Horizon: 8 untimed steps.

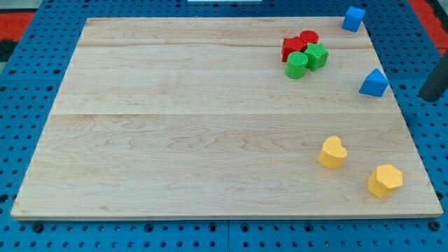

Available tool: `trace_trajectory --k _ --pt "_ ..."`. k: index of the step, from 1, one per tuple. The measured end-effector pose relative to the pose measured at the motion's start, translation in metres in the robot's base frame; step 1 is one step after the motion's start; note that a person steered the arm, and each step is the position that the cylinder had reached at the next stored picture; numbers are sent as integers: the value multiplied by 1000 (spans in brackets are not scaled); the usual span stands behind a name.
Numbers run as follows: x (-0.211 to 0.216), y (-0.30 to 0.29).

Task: Slide the blue triangle towards the group of blocks

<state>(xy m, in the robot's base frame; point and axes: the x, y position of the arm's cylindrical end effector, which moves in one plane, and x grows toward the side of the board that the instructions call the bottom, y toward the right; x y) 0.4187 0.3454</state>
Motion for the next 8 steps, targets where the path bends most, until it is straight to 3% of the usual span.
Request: trace_trajectory --k 2,5,8 --pt "10 -1" --pt "-8 -62" --pt "-34 -66"
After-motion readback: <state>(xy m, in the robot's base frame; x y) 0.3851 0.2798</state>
